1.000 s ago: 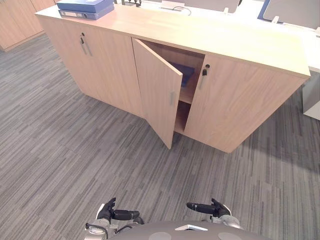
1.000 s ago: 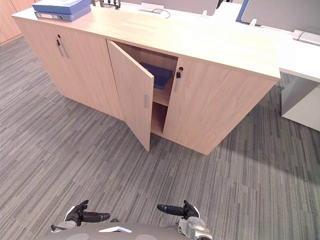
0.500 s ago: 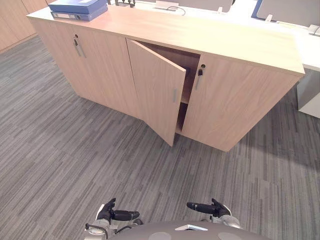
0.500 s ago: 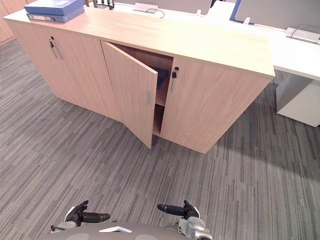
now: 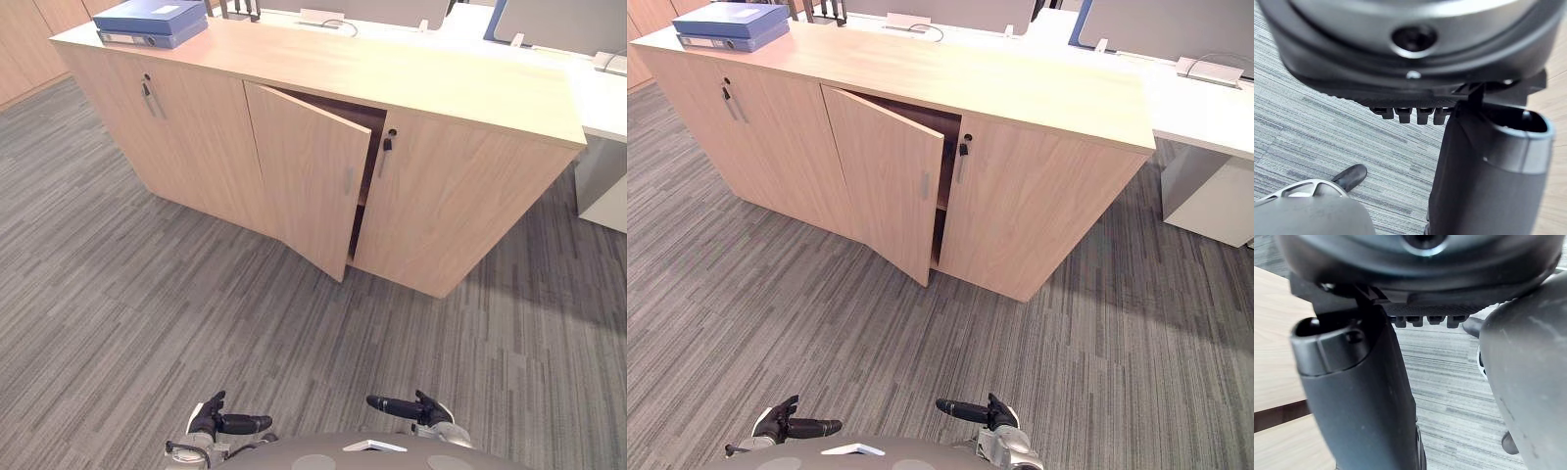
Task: Walk over to the cabinet, pick up the folder, carry it to the office cabinet, place the folder inside the office cabinet, then close the office cabinet door
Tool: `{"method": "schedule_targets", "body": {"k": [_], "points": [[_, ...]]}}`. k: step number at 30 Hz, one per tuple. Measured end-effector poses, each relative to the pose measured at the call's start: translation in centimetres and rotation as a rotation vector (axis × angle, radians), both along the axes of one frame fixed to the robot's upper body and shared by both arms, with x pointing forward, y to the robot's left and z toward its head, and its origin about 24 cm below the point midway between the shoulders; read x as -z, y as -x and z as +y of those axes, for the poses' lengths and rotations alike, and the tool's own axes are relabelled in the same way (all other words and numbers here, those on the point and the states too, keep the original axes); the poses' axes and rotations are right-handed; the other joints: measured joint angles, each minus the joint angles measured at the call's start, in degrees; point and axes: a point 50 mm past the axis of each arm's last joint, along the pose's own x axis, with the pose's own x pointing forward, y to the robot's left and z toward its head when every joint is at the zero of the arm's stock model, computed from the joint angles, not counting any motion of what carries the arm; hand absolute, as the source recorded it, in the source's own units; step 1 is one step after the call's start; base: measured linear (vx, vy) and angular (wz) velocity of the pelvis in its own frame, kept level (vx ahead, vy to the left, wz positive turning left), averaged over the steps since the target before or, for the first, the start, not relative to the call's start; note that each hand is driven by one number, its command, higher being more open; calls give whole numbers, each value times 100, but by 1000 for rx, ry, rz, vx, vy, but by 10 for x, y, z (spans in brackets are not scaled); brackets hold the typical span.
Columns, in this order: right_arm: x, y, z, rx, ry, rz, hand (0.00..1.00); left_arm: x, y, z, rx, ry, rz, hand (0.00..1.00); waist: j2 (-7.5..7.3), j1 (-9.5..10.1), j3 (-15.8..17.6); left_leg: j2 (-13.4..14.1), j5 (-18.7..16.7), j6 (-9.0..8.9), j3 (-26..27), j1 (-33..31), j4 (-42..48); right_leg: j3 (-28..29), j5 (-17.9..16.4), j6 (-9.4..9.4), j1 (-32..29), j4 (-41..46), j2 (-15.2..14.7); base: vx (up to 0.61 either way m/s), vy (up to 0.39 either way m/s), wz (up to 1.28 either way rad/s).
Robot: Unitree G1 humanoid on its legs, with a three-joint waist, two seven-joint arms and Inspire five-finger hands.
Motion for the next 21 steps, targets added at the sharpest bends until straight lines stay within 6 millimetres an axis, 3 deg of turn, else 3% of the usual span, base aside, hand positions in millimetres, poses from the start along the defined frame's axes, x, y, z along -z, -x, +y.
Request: {"method": "schedule_targets", "body": {"k": [11,16,18,20,21], "points": [[0,0,-1,8,0,-1,100,0,-2,-1,73,-22,3,100,4,-20,-13,15,-65,-36,310,93,2,331,62,16,-122,-58,49,6,3,-15],[0,2,-2,32,-5,-3,100,-1,-6,-4,170,-42,6,100,35,-126,-59,109,-111,-99,693,119,31,727,127,-42,-355,-97,183,18,-14,-40],[-1,2,-3,39,-4,-11,100,-1,-6,-4,187,-47,10,100,36,-180,-59,220,-206,-177,923,144,171,954,126,-99,-458,-97,277,45,-53,-62],[-2,0,-3,42,-2,-22,100,-1,-8,-3,197,-54,6,100,41,-205,-62,579,-624,-266,1105,4,962,1148,75,-181,-475,-88,405,44,-88,-60],[-2,1,-5,45,0,-22,100,-1,-9,-5,199,-52,0,100,94,-233,-83,890,-922,-300,1107,-133,1601,1228,26,-248,-475,-73,540,34,-103,-45]]}}
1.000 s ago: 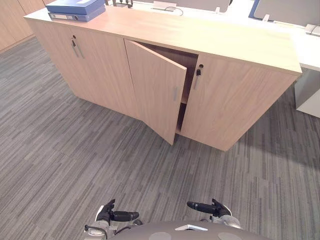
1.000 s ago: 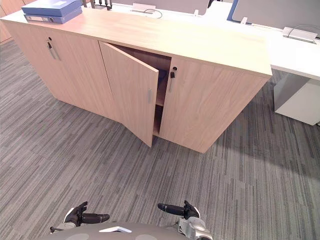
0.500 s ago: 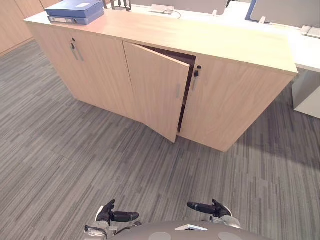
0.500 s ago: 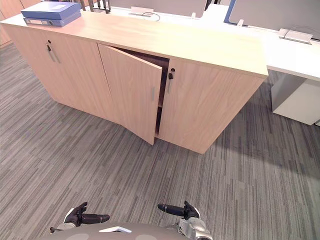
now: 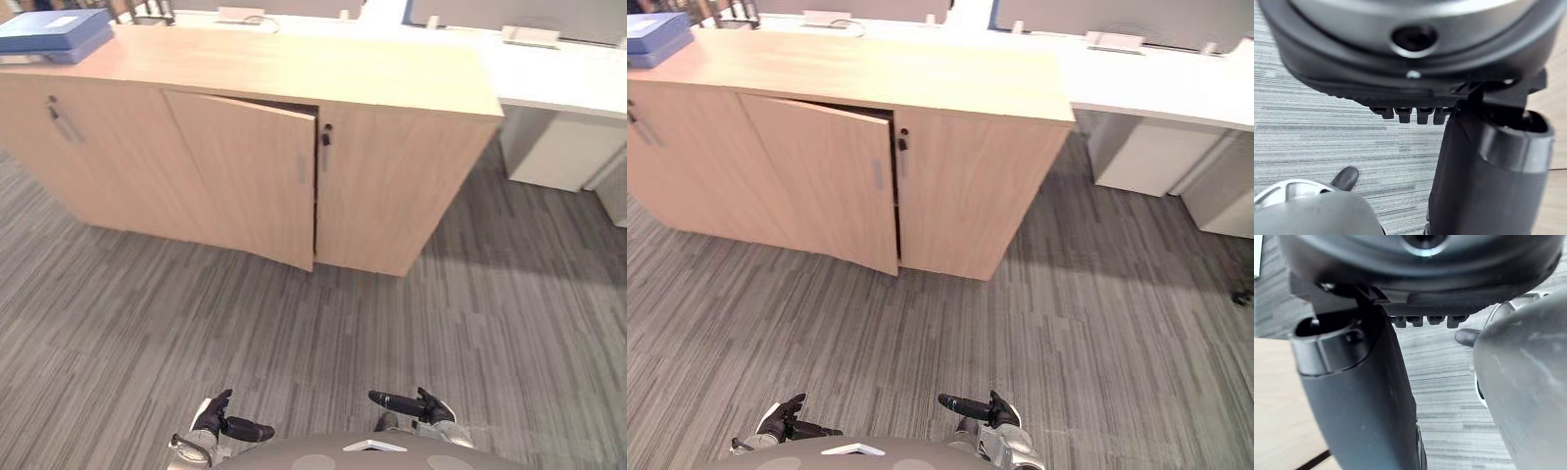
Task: Walk over to the cabinet, pick up the folder, carry it to the office cabinet, place the folder inside the office cabinet, then close the office cabinet door
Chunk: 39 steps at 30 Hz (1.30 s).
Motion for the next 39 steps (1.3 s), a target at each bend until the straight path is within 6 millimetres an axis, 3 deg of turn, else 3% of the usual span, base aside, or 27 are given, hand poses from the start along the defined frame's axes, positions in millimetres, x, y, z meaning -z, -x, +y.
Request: {"method": "schedule_targets", "body": {"k": [1,2,4,5,8,9,10,12,14,15,16,17,20,29,39], "points": [[0,0,-1,5,-1,-1,100,0,-1,-1,2,3,-5,100,36,-10,-8,154,-112,-1,-33,-76,272,30,-21,-29,0,0,80,29,-136,-47],[0,0,0,15,-5,-6,100,-1,-4,-2,5,6,-20,100,77,-22,-11,474,-266,34,-201,-256,822,100,-75,-93,-4,-8,245,16,-171,-38],[-1,-1,-1,14,0,-16,100,-3,-11,-5,9,13,-45,100,106,-23,26,832,-339,136,-683,-561,1498,191,-191,-168,-17,-33,422,2,-192,-36],[-1,-2,-3,12,7,-23,100,-4,-17,-11,12,28,-74,100,177,7,96,967,-343,149,-1169,-758,1874,278,-228,-207,-22,-69,567,-8,-212,-48],[-3,-4,-12,10,34,-28,100,-8,-31,-29,21,79,-143,100,299,146,210,993,-153,292,-2301,-1143,2617,668,-258,-254,-62,-75,790,-14,-173,-62],[-5,-8,-14,6,42,-40,100,-9,-34,-39,28,108,-159,100,286,184,304,855,-131,215,-2678,-1324,2885,862,-241,-289,-94,-79,731,-37,-78,-65],[-5,-9,-16,2,48,-40,100,-10,-36,-45,38,121,-169,100,296,219,351,629,-327,119,-2895,-1345,2867,986,-239,-300,-107,-68,697,-83,56,-63],[-6,-9,-23,4,69,-26,100,-14,-42,-53,42,147,-216,100,375,291,483,-341,-1037,198,-3410,-1367,2341,1427,-221,-327,-125,-52,582,-157,209,-68],[-6,-11,-23,2,70,-32,100,-15,-42,-53,31,150,-227,100,465,398,538,-739,-944,229,-3525,-1353,1380,1615,-180,-259,-114,-64,594,-236,232,-72],[-7,-13,-24,-1,73,-36,100,-15,-42,-52,12,155,-231,100,475,442,564,-776,-815,558,-3462,-1267,1320,1681,-133,-184,-83,-84,590,-117,224,-66],[-6,-14,-16,-8,54,-41,100,-15,-42,-50,-21,157,-235,100,434,465,569,-869,-776,523,-3307,-1096,1056,1735,-78,-103,-73,-83,551,71,180,-39],[-5,-16,-11,-11,38,-46,100,-14,-41,-46,-39,153,-233,100,315,474,550,-944,-714,615,-3247,-1017,929,1753,-77,-103,-77,-55,471,124,139,-21],[-5,-13,-9,-3,33,-44,100,-12,-38,-42,-93,152,-218,100,294,450,541,-1079,-658,692,-3250,-768,666,1752,-111,-16,30,-56,380,164,90,3],[-1,-1,-7,74,11,-27,100,-4,-28,-39,-166,168,-146,100,298,377,432,-1161,-358,641,-3516,28,-345,1324,-175,17,439,-61,381,119,-11,12],[3,6,4,71,-18,0,100,-1,-21,-31,-215,179,-113,100,34,381,258,-1227,-300,645,-3751,140,-524,929,-172,19,601,-94,333,5,4,13]]}}
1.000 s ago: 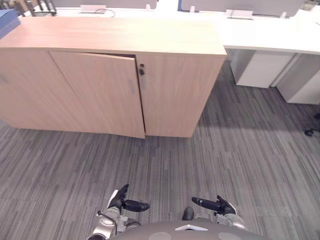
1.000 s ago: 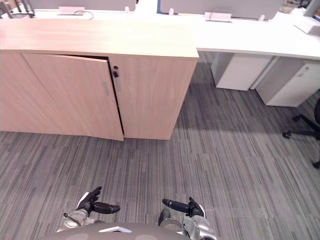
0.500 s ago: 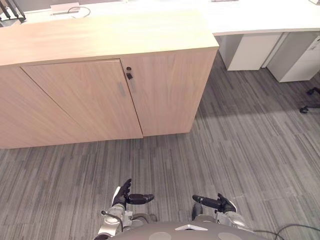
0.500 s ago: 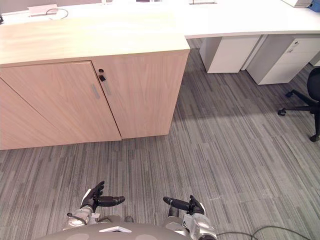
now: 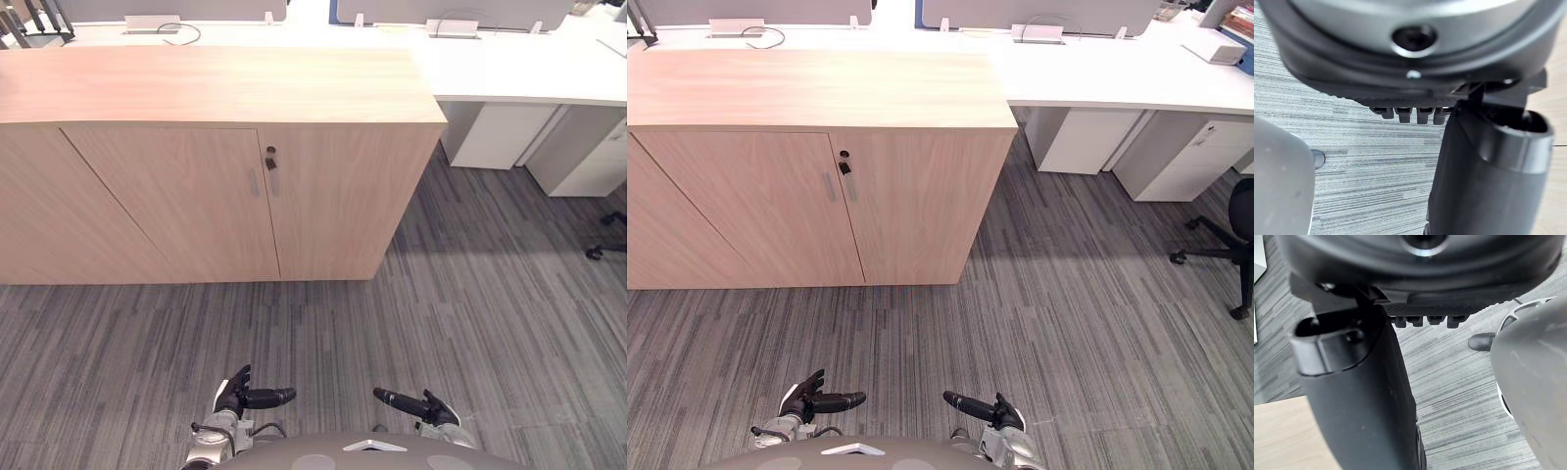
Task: Walk over to the cabinet, pick up the folder, carry it to the office cabinet, place the folder inside the office cabinet, then close the office cabinet door
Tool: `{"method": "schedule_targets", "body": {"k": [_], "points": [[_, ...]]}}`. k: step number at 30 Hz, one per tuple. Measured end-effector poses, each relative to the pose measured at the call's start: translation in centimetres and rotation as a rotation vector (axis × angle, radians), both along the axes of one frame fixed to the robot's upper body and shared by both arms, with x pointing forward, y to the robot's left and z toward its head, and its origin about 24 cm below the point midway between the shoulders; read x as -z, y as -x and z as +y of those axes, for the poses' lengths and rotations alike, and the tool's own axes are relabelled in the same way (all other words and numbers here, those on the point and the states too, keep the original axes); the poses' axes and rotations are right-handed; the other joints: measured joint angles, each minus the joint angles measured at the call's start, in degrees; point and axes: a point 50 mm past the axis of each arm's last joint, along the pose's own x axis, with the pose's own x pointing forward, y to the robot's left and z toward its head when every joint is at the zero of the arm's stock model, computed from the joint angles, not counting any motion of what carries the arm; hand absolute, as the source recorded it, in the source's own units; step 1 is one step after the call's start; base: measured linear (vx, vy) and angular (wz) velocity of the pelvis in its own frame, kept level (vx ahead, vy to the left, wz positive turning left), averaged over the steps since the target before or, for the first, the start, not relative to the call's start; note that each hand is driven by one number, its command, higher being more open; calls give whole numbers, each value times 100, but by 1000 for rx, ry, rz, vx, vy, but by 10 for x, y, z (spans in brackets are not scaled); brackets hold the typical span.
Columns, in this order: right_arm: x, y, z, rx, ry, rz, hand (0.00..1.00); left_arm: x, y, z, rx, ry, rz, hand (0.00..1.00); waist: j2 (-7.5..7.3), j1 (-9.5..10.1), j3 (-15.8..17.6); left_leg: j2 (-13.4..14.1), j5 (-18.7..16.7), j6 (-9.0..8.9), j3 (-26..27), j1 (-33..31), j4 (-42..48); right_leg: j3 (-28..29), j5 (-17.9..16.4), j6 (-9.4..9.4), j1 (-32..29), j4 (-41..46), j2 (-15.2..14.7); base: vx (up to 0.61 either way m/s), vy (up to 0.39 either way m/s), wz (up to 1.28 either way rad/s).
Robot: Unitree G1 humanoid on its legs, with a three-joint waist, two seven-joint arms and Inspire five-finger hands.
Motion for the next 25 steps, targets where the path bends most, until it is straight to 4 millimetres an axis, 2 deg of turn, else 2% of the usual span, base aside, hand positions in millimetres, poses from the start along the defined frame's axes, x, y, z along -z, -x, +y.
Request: {"method": "schedule_targets", "body": {"k": [10,15,19,25], "points": [[0,-3,2,-41,8,2,100,0,-1,1,14,4,5,100,-49,-7,18,-19,254,-59,-184,6,-282,-201,0,0,-24,-1,-17,-26,-22,10],[0,-4,4,-53,7,1,100,0,-2,3,17,0,4,100,-97,-6,34,-78,372,-15,-225,-2,-367,-236,-19,25,-41,-1,-72,-54,-9,4],[0,-6,7,-74,3,-1,100,-1,-3,6,26,-7,1,100,-196,-5,68,-152,467,29,-242,-19,-424,-259,-118,98,-69,-1,-140,-53,-16,1],[0,-4,7,-72,2,2,100,-1,-2,7,6,-2,3,100,-218,-2,62,-170,586,36,-337,-17,-546,-332,-137,103,-75,0,-157,-23,-9,8]]}}
